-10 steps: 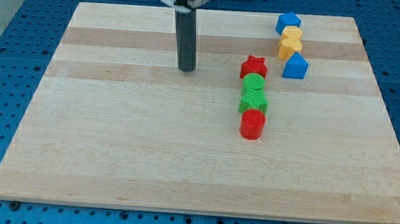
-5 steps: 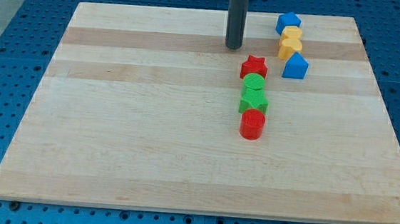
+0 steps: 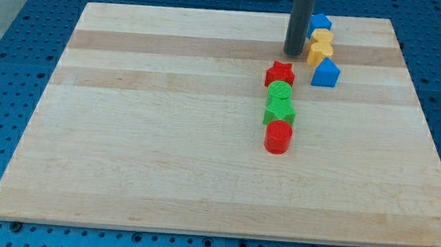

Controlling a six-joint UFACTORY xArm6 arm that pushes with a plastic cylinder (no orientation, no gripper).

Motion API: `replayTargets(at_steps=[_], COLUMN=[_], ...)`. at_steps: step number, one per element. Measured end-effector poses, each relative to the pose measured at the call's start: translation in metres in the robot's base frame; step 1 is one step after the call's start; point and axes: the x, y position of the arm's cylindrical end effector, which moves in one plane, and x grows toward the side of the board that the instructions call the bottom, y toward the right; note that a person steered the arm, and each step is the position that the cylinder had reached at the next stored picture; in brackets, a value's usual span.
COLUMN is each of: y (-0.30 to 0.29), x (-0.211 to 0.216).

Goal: Push the yellow heart to the right side of the board

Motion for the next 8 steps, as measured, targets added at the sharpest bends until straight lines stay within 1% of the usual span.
replayTargets(at_steps=[8], y=[0.0098], x=[0.0109])
